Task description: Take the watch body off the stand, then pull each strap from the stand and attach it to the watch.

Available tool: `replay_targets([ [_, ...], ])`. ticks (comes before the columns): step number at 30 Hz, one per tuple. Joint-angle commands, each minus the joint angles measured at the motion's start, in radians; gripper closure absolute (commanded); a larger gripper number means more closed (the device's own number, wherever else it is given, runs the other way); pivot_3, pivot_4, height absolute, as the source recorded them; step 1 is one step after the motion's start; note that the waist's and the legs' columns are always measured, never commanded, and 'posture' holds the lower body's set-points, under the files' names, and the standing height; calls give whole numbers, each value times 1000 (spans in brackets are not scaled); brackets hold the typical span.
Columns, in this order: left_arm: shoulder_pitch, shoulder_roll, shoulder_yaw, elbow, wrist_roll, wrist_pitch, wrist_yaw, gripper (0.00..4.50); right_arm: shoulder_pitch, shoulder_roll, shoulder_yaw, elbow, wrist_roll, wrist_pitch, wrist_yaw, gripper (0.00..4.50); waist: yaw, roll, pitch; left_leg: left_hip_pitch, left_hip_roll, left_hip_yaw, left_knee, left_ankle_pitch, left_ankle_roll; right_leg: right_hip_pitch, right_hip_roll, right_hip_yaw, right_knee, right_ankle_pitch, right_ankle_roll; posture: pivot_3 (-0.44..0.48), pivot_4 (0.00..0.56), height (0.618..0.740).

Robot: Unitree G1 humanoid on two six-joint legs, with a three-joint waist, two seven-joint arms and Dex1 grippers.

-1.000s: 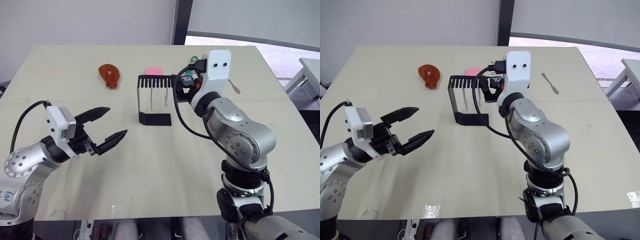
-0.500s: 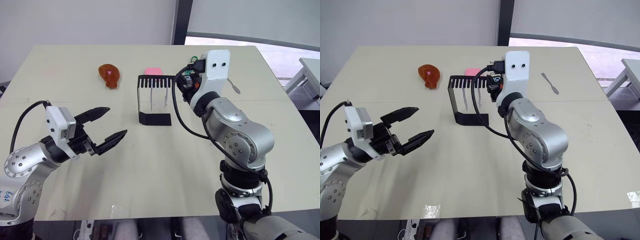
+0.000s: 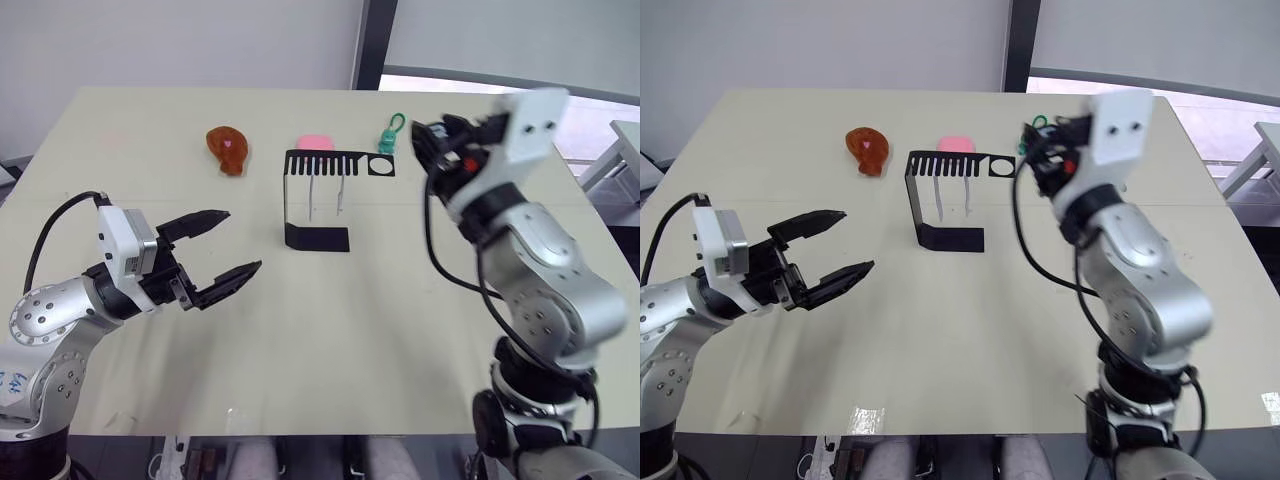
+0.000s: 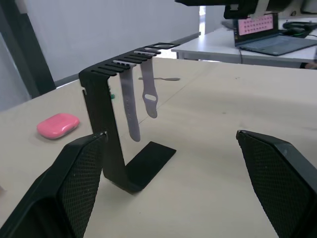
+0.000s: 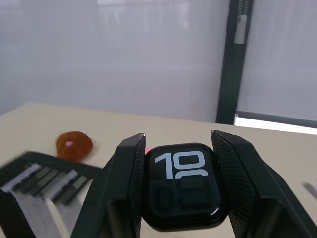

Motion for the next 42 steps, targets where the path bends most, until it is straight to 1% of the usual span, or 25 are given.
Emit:
replay_targets([
  [1, -24, 11, -42, -13, 9, -29, -51, 0, 90, 14, -62, -71, 21, -9, -13, 2896, -4, 0, 0, 0, 0, 1, 0, 0, 0, 0, 0, 1, 0, 0, 0, 0, 150, 740],
  [3, -34, 3, -66, -11, 10, -40, -71, 0, 187, 19, -41, -62, 3, -75, 21, 2896, -7, 0, 0, 1, 1, 1, 0, 1, -1, -1, 1, 1, -1, 0, 0, 0, 150, 740],
  [7, -36, 3, -106, -11, 28, -54, -100, 0, 376, 23, 35, 20, -69, -237, 76, 2896, -12, 1, 0, 2, 1, 1, -1, 1, -2, -1, 3, 2, -1, 0, 0, 0, 150, 740],
  [9, -32, 10, -113, -9, 24, -48, -117, 0, 426, 50, 40, 66, -85, -287, 64, 2896, -12, 1, 0, 2, 1, 1, -1, 1, -2, -1, 3, 2, -1, 0, 0, 0, 150, 740],
  [11, -19, 17, -111, -6, 27, -48, -131, 0, 471, 41, 87, 115, -123, -368, 102, 2896, -13, 1, 0, 2, 1, 1, -1, 1, -2, -1, 3, 3, -1, 0, 0, 0, 150, 740],
  [14, -3, 23, -92, -7, 28, -45, -132, 0, 520, 48, 117, 217, -156, -468, 134, 2896, -17, 1, 0, 2, 1, 1, -1, 1, -2, -1, 3, 3, -1, 0, 0, 0, 150, 740],
  [18, 14, 35, -68, -14, 19, -34, -124, 0, 549, 43, 154, 377, -205, -618, 189, 2896, -16, 1, 0, 2, 1, 1, -1, 1, -2, -1, 3, 3, -1, 0, 0, 0, 150, 740],
  [23, 16, 34, -47, -10, 28, -37, -104, 0, 515, 61, 174, 536, -222, -740, 231, 2896, -20, 1, 0, 3, 1, 1, -1, 1, -2, 0, 3, 4, -1, 0, 0, 0, 150, 740],
  [26, 7, 36, -46, -7, 25, -33, -99, 0, 500, 65, 171, 584, -228, -774, 234, 2896, -20, 0, 0, 3, 1, 1, -1, 1, -2, 1, 3, 4, 0, 0, 0, 0, 150, 740],
  [31, 10, 44, -40, -7, 20, -28, -105, 0, 481, 67, 165, 618, -217, -802, 244, 2896, -20, -1, 0, 4, 2, 1, 0, 1, -2, 1, 3, 4, 0, 0, 0, 0, 150, 740],
  [33, 11, 46, -37, -6, 22, -28, -106, 0, 475, 61, 163, 625, -203, -799, 261, 1882, -20, -1, -1, 4, 2, 1, 0, 1, -2, 1, 3, 4, 0, 0, 0, 0, 150, 740],
  [34, 12, 47, -37, -6, 22, -28, -106, 0, 474, 58, 163, 626, -200, -798, 267, 1498, -20, -1, -1, 4, 2, 1, 0, 1, -2, 1, 3, 4, 0, 0, 0, 0, 150, 740],
  [35, 12, 47, -36, -6, 22, -28, -106, 0, 472, 57, 160, 625, -193, -794, 275, 926, -20, -1, -1, 4, 2, 1, 0, 1, -2, 1, 3, 4, 0, 0, 0, 0, 150, 740],
  [36, 13, 47, -33, -7, 21, -27, -106, 0, 472, 53, 156, 620, -191, -792, 281, 594, -20, -1, -1, 4, 2, 1, 0, 1, -2, 1, 3, 4, 0, 0, 0, 0, 150, 740],
  [37, 15, 48, -32, -7, 21, -27, -105, 0, 472, 50, 154, 617, -189, -790, 285, 105, -20, -1, -1, 4, 2, 1, 0, 1, -2, 1, 3, 4, 0, 0, 0, 0, 150, 740],
  [38, 16, 48, -30, -8, 21, -27, -105, 0, 472, 46, 150, 611, -186, -788, 289, 37, -20, -1, -1, 4, 2, 1, 0, 1, -2, 1, 3, 4, 0, 0, 0, 0, 150, 740],
  [42, 41, 53, -13, -12, 22, -29, -111, 0, 468, -13, 143, 544, -187, -818, 349, 37, -19, 1, 0, 4, 1, 1, 0, 1, -2, 1, 2, 4, 0, 0, 0, 0, 150, 740],
])
